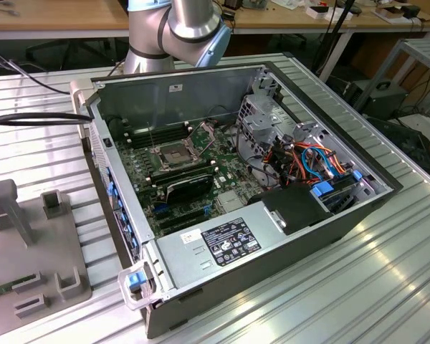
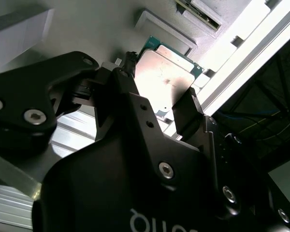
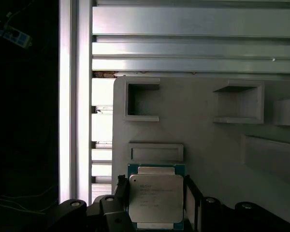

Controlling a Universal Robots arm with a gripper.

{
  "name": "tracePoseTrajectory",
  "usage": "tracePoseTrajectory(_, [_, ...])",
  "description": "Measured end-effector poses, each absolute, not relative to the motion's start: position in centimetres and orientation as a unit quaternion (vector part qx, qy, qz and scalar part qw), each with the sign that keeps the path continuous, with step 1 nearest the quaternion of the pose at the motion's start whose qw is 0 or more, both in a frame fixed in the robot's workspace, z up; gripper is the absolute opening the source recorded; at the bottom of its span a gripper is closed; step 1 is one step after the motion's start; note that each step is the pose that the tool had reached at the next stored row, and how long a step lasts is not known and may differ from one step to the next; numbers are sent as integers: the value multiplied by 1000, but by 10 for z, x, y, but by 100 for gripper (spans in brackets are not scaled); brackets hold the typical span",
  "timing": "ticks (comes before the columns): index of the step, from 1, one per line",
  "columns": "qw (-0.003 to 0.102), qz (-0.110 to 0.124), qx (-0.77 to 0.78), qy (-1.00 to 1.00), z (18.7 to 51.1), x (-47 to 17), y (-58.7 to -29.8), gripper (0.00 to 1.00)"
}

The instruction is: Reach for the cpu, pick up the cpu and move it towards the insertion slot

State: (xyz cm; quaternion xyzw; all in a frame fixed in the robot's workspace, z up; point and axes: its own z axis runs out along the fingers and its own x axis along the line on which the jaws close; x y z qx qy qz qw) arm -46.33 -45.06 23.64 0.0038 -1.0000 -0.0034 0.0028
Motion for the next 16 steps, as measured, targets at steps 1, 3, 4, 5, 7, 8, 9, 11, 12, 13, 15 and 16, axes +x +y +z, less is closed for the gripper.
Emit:
tracePoseTrajectory(1, [3, -3, 4, -1000, 237, -463, -451, 55])
tracePoseTrajectory(3, [3, -3, 4, -1000, 237, -463, -451, 55])
tracePoseTrajectory(4, [3, -3, 4, -1000, 237, -463, -451, 55])
tracePoseTrajectory(5, [3, -3, 4, -1000, 238, -463, -451, 55])
tracePoseTrajectory(7, [3, -3, 4, -1000, 238, -463, -451, 55])
tracePoseTrajectory(8, [3, -3, 4, -1000, 238, -463, -451, 55])
tracePoseTrajectory(9, [3, -3, 4, -1000, 238, -463, -451, 55])
tracePoseTrajectory(11, [3, -3, 4, -1000, 238, -463, -451, 55])
tracePoseTrajectory(12, [3, -3, 4, -1000, 239, -463, -451, 55])
tracePoseTrajectory(13, [3, -3, 4, -1000, 239, -463, -451, 55])
tracePoseTrajectory(15, [3, -3, 4, -1000, 240, -463, -451, 55])
tracePoseTrajectory(16, [3, -3, 4, -1000, 240, -463, -451, 55])
